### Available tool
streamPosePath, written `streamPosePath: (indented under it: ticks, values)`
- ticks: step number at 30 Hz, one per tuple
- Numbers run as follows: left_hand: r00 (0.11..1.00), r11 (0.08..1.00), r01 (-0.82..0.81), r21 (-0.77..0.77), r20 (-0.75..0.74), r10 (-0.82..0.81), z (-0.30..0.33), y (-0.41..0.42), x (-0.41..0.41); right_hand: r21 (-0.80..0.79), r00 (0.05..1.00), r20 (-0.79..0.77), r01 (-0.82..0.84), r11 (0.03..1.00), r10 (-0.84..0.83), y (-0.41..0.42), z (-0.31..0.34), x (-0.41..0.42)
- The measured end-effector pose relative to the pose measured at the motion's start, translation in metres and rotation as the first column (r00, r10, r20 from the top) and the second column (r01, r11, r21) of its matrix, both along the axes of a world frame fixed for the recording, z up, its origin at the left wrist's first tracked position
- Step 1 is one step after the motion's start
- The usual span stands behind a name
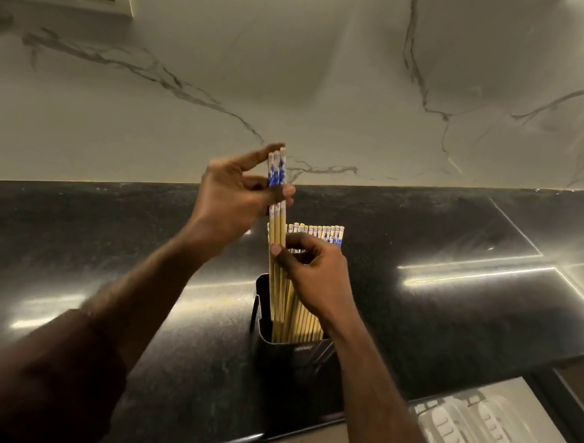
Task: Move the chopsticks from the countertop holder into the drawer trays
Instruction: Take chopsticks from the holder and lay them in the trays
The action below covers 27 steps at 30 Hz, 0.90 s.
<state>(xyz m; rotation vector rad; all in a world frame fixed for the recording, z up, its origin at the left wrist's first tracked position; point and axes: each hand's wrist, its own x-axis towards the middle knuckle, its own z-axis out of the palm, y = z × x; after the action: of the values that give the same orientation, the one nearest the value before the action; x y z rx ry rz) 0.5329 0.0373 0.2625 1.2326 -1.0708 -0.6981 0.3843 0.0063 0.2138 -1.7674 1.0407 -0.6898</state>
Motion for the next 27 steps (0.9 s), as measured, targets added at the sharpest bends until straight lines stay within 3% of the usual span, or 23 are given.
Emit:
streamPosePath:
  ticks: [3, 8, 16, 22, 27]
  values:
    - [0.999, 0.998, 0.031, -0.061, 0.033, -0.029, 0.032, -0.005, 0.002, 0.092, 0.995, 0.086, -0.057, 0.994, 0.050, 0.006, 0.007, -0.011]
    - [0.994, 0.991, 0.071, -0.110, -0.072, -0.079, 0.074, -0.006, -0.003, 0.284, 0.972, 0.219, -0.148, 0.947, 0.087, 0.024, 0.013, -0.035]
    - [0.989, 0.985, 0.117, -0.123, -0.079, -0.127, 0.088, 0.018, -0.054, 0.472, 0.902, 0.428, -0.271, 0.839, 0.050, 0.050, 0.022, -0.089]
    - [0.993, 0.990, 0.075, -0.118, -0.081, -0.085, 0.082, 0.046, -0.110, 0.540, 0.907, 0.415, -0.309, 0.783, 0.071, 0.070, 0.021, -0.150]
    - [0.996, 0.996, 0.006, -0.083, -0.084, -0.013, 0.071, 0.073, -0.183, 0.515, 0.914, 0.383, -0.331, 0.791, 0.133, 0.091, 0.011, -0.222]
